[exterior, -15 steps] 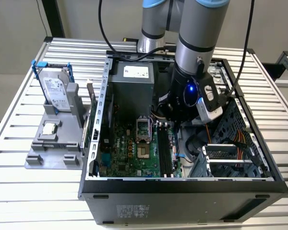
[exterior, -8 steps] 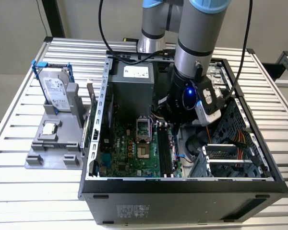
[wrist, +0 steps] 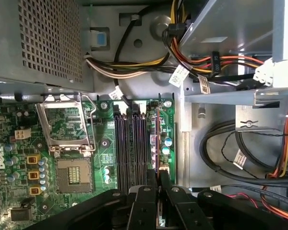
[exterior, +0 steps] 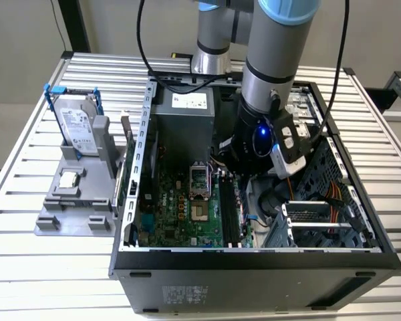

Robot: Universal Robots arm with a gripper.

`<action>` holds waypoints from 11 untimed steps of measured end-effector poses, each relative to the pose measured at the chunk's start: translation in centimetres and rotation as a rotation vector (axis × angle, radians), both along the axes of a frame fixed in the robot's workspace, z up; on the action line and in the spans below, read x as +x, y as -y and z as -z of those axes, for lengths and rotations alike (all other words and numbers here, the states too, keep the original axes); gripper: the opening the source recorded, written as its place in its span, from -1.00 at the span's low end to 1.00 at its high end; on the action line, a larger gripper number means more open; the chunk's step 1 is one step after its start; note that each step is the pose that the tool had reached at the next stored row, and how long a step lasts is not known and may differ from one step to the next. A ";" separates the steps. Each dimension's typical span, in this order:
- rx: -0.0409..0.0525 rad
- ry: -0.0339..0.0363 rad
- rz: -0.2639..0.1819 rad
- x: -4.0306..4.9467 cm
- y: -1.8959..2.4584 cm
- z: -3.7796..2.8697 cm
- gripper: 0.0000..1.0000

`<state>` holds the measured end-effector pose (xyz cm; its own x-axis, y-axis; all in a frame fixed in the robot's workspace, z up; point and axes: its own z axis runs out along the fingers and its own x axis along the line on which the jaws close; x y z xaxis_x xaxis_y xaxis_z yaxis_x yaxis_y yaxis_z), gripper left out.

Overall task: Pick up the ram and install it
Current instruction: 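Insert the ram into the slot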

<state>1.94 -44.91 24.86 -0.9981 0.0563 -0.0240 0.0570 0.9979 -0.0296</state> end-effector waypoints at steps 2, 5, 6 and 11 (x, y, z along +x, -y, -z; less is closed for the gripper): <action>-0.0008 0.0000 -0.003 -0.03 0.01 0.06 -1.00; -0.0021 0.0000 -0.006 -0.07 0.10 0.12 -1.00; -0.0022 0.0000 -0.007 -0.07 0.13 0.15 -1.00; -0.0023 0.0001 -0.008 -0.11 0.39 0.39 -1.00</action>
